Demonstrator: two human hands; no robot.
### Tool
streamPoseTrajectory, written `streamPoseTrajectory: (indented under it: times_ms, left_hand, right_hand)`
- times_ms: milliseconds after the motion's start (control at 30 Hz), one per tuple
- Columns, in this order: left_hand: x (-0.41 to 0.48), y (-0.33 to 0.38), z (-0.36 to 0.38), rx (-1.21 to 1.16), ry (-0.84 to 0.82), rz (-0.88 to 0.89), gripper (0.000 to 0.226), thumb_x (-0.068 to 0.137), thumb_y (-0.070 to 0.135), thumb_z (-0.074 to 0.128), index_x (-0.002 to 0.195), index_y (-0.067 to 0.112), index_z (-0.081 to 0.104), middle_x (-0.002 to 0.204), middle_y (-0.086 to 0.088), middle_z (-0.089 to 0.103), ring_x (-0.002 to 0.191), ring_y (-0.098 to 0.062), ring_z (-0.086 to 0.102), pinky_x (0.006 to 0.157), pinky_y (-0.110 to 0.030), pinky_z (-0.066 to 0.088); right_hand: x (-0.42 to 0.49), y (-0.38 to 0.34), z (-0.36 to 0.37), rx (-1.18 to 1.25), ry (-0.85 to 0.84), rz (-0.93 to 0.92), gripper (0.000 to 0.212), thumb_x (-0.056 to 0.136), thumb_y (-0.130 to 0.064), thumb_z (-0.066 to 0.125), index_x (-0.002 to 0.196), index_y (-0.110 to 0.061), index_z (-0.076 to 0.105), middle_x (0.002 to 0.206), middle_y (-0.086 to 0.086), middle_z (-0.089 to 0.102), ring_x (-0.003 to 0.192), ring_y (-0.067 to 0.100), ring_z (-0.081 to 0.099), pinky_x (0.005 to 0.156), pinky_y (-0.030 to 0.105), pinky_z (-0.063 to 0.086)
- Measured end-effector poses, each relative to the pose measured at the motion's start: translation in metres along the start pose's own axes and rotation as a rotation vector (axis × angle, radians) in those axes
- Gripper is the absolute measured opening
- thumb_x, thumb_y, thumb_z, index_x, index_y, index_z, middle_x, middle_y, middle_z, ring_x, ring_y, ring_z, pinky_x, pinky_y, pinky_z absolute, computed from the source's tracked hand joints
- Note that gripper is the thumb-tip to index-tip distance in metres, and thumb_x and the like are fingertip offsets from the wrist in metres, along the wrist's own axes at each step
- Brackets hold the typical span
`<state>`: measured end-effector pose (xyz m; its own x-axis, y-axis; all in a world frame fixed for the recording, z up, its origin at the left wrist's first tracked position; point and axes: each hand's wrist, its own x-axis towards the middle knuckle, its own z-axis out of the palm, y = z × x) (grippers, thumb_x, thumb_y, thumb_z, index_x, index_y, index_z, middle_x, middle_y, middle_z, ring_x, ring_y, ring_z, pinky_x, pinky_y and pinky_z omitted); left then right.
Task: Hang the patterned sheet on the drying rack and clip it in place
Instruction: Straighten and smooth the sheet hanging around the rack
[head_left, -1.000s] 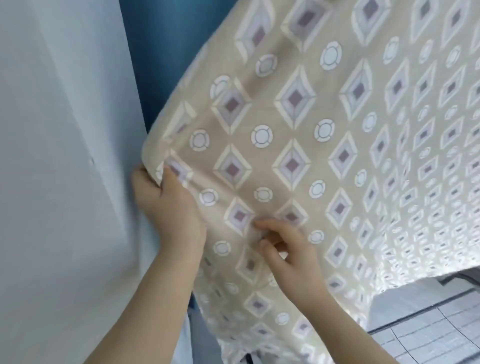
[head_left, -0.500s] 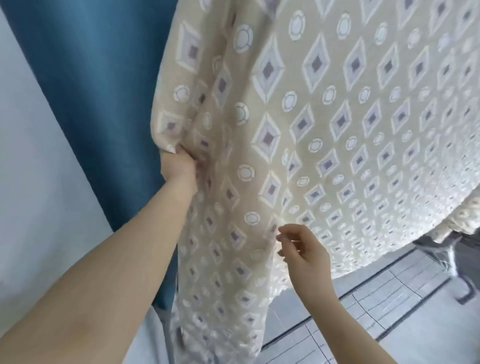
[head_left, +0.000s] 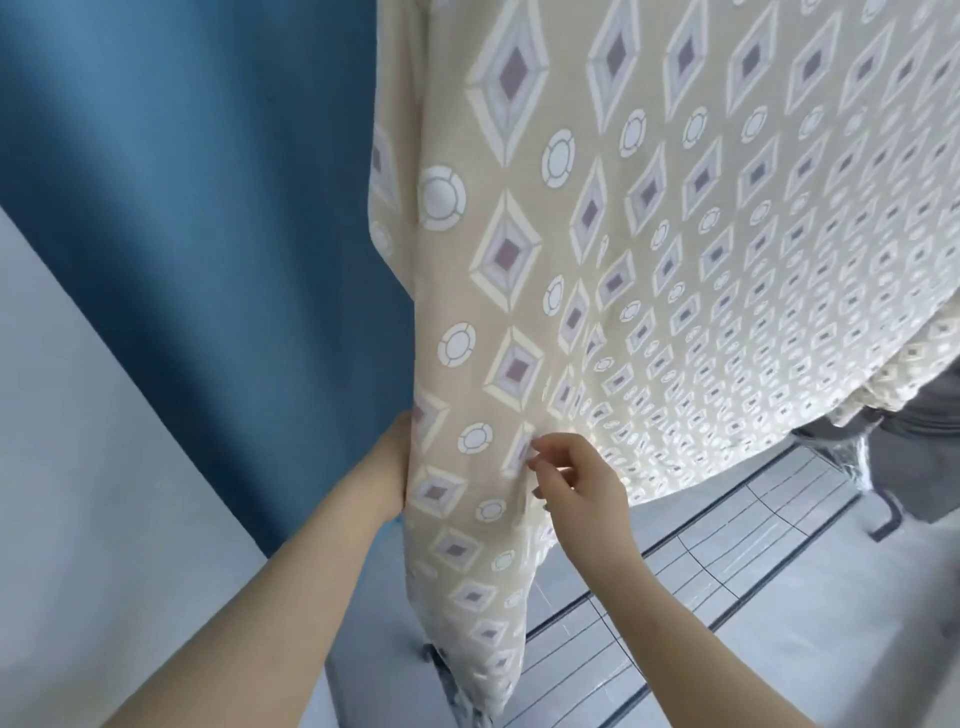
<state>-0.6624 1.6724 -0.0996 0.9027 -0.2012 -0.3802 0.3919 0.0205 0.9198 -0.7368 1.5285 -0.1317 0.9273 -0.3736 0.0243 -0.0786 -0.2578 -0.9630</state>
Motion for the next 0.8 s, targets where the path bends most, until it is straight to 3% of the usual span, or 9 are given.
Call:
streamPoseTrajectory:
  times_ms: [67, 133, 233, 333, 500, 667, 800]
  left_hand:
    - [-0.003, -0.009, -0.001, 0.058, 0.004, 0.029, 0.038, 0.098, 0.012, 0.038, 0.062, 0.015, 0.049, 0.042, 0.008, 0.057, 0.053, -0.015, 0.054, 0.057, -0.022, 0.042]
    - [-0.011, -0.021, -0.003, 0.098, 0.025, 0.038, 0.037, 0.095, 0.008, 0.038, 0.062, 0.015, 0.052, 0.041, 0.011, 0.058, 0.041, -0.004, 0.055, 0.045, -0.013, 0.042]
    - [-0.015, -0.042, -0.003, 0.143, 0.097, 0.032, 0.033, 0.092, 0.006, 0.043, 0.064, 0.016, 0.056, 0.049, 0.009, 0.061, 0.048, -0.006, 0.054, 0.041, -0.009, 0.04]
    - [-0.018, -0.07, -0.008, 0.22, 0.137, -0.001, 0.026, 0.091, 0.011, 0.047, 0.069, 0.019, 0.059, 0.066, 0.006, 0.061, 0.061, -0.008, 0.052, 0.053, -0.016, 0.044]
    - [-0.026, -0.109, -0.008, 0.322, 0.213, -0.008, 0.016, 0.086, 0.012, 0.043, 0.076, 0.009, 0.055, 0.067, -0.003, 0.059, 0.063, -0.021, 0.05, 0.063, -0.031, 0.042]
    - [-0.038, -0.131, 0.021, 0.298, 0.091, -0.072, 0.028, 0.081, 0.015, 0.046, 0.059, 0.016, 0.064, 0.071, -0.01, 0.07, 0.08, -0.029, 0.066, 0.08, -0.04, 0.051]
    - [-0.045, -0.139, 0.064, 0.299, -0.121, -0.082, 0.021, 0.082, 0.005, 0.051, 0.071, 0.016, 0.065, 0.08, -0.006, 0.07, 0.087, -0.022, 0.066, 0.079, -0.032, 0.051]
  right_hand:
    - [-0.001, 0.004, 0.003, 0.017, -0.002, 0.025, 0.026, 0.091, -0.01, 0.052, 0.085, -0.035, 0.058, 0.087, -0.014, 0.064, 0.08, 0.021, 0.062, 0.07, 0.022, 0.048]
    - [-0.004, 0.008, 0.007, 0.03, -0.005, 0.056, 0.027, 0.09, -0.009, 0.05, 0.085, -0.034, 0.058, 0.086, -0.013, 0.064, 0.083, 0.024, 0.061, 0.075, 0.03, 0.049]
    - [-0.006, 0.02, 0.014, 0.006, 0.003, 0.103, 0.027, 0.09, -0.009, 0.049, 0.085, -0.034, 0.058, 0.083, -0.013, 0.062, 0.081, 0.023, 0.061, 0.077, 0.035, 0.051]
    - [-0.016, 0.039, 0.02, -0.001, 0.0, 0.165, 0.025, 0.09, -0.008, 0.047, 0.089, -0.031, 0.058, 0.086, -0.009, 0.061, 0.072, 0.02, 0.058, 0.066, 0.032, 0.05]
    - [-0.037, 0.069, 0.019, -0.019, 0.01, 0.266, 0.024, 0.09, -0.008, 0.047, 0.088, -0.03, 0.056, 0.085, -0.008, 0.06, 0.074, 0.022, 0.057, 0.064, 0.03, 0.046]
    - [-0.047, 0.091, 0.011, -0.046, 0.033, 0.321, 0.02, 0.089, -0.009, 0.048, 0.093, -0.026, 0.056, 0.086, -0.009, 0.059, 0.084, 0.022, 0.062, 0.06, 0.021, 0.044]
    - [-0.04, 0.098, -0.014, -0.072, 0.041, 0.326, 0.019, 0.089, -0.009, 0.048, 0.095, -0.025, 0.056, 0.086, -0.01, 0.058, 0.082, 0.019, 0.061, 0.074, 0.032, 0.051]
